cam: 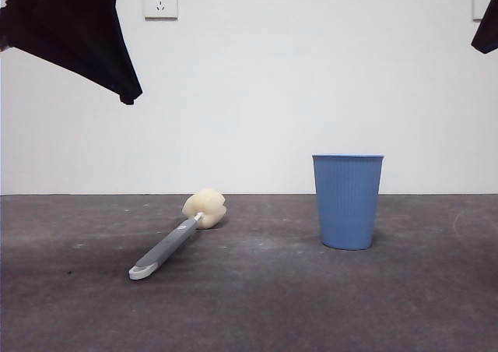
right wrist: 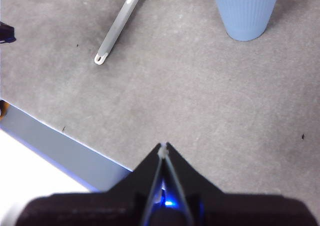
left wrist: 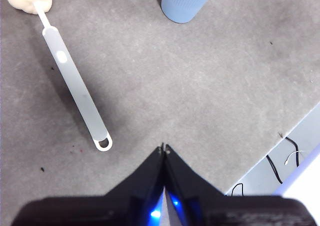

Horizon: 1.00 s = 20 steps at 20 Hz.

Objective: Pick up the cup brush,pick up the cup,insert the brush into the cup,clean the cup,put the cup brush back,put the cup back to the fixed position on the table

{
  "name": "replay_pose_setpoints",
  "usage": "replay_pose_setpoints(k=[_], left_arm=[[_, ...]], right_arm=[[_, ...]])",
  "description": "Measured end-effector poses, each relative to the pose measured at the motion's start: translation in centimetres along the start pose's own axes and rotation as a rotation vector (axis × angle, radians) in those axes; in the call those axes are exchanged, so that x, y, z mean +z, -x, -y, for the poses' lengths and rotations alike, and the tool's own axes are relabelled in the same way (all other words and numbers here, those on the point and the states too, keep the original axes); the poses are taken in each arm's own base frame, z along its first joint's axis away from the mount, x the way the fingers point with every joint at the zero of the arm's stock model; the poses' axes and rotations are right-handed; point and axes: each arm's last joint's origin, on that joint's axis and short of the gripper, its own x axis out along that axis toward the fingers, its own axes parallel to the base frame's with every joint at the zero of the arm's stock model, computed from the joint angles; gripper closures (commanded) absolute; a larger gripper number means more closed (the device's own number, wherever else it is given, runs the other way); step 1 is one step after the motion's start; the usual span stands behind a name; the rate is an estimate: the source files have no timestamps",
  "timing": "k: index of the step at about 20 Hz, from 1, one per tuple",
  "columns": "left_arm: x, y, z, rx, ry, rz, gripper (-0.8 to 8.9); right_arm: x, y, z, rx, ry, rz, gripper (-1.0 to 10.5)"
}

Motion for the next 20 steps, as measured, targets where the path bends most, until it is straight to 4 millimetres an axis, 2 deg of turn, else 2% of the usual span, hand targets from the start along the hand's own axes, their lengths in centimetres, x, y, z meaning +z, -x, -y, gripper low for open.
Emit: replay_pose_setpoints(k=[3, 5, 9, 11, 13, 15, 18, 20], left_arm=[[0.1, 0.1, 0.0, 0.020, -0.006, 0.018, 8.17], [0.6, 1.3, -0.5, 0.107, -0.039, 0.125, 8.17], [3.2, 7.0, -2.5, 0.246, -0.079, 0.606, 8.17], [3.0, 10.2, -3.8, 0.345, -0.071, 0.808, 8.17], [1.3, 12.3, -5.1, 0.462, -0.041, 0.910, 8.17], [-1.3, 12.6, -6.1, 0.560, -0.011, 0.955, 8.17], [-5.6, 11.3, -7.3, 0.666, 0.022, 0.996, 8.17], [-8.4, 9.2, -8.1, 0.694, 0.041, 0.972, 8.17]], right_arm=[[0.0, 0.0, 0.0, 0.000, 0.000, 0.000, 9.5], [0.0, 0.0, 0.0, 0.000, 0.000, 0.000, 9.5], [0.0, 0.0, 0.0, 0.000, 0.000, 0.000, 9.5], [0.0, 0.0, 0.0, 0.000, 0.000, 0.000, 9.5], [0.0, 0.0, 0.0, -0.001, 0.000, 0.001, 9.5], [0.0, 0.0, 0.0, -0.001, 0.000, 0.000, 9.5], [0.0, 0.0, 0.0, -0.001, 0.000, 0.001, 9.5], [0.0, 0.0, 0.0, -0.001, 0.000, 0.001, 9.5]])
